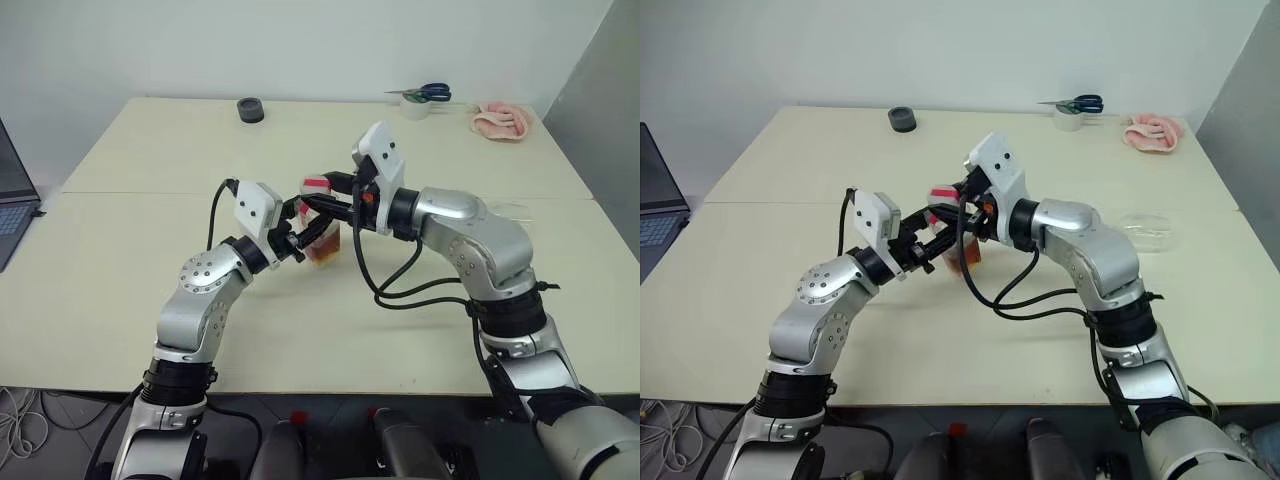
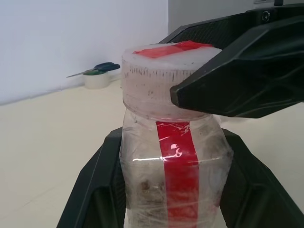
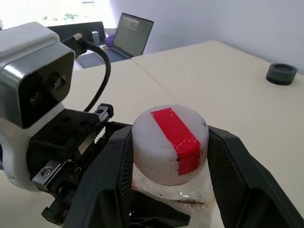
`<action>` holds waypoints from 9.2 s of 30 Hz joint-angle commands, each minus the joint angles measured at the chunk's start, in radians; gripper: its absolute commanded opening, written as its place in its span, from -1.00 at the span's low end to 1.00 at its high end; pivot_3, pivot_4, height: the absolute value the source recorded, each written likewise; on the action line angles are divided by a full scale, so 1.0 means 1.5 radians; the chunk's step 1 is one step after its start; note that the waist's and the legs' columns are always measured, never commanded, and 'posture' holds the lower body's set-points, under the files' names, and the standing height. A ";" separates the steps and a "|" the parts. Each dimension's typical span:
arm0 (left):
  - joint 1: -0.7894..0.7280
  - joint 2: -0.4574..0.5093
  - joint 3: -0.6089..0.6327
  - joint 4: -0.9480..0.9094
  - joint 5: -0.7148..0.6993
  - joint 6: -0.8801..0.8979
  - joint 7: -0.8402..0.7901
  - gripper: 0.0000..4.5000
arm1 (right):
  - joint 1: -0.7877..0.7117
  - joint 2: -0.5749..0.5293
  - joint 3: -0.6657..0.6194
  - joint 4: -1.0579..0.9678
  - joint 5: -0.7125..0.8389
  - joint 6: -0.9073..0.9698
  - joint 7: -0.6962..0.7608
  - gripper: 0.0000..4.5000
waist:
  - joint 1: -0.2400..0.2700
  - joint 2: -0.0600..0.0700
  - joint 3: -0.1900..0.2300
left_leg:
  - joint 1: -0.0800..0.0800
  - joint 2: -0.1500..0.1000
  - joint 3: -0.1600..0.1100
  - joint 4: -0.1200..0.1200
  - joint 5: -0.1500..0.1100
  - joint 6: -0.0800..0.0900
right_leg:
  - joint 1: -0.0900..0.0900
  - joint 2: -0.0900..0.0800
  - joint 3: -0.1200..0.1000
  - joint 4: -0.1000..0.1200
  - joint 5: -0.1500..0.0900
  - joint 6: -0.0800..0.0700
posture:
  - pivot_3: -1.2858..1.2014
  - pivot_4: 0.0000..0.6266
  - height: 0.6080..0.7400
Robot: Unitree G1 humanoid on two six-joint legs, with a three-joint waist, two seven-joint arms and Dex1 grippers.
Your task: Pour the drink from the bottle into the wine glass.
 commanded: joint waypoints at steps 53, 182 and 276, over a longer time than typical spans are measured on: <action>0.010 0.002 -0.005 -0.040 -0.002 -0.001 0.000 -0.11 | 0.035 0.034 -0.057 -0.231 0.023 0.223 -0.187 1.00 | 0.001 0.000 0.000 | 0.000 0.000 0.000 0.000 0.000 0.000 | 0.000 0.000 0.000 0.000 0.000 0.000 | 0.03 -0.52 1.00; -0.023 0.016 0.001 -0.094 0.028 0.132 0.044 -0.17 | -0.180 0.015 -0.008 0.456 -0.074 -0.332 0.389 -0.17 | -0.017 0.000 0.001 | 0.000 0.000 0.000 0.000 0.000 0.000 | 0.000 0.000 0.000 0.001 0.002 -0.003 | 0.03 -0.52 1.00; -0.063 0.067 -0.089 -0.080 -0.033 0.141 -0.211 -0.18 | 0.149 -0.128 -0.093 -0.322 0.179 0.176 -0.094 1.00 | -0.013 0.000 0.001 | 0.000 0.000 0.001 0.000 0.000 0.000 | 0.000 0.001 0.002 0.000 0.000 0.000 | 0.03 -0.52 1.00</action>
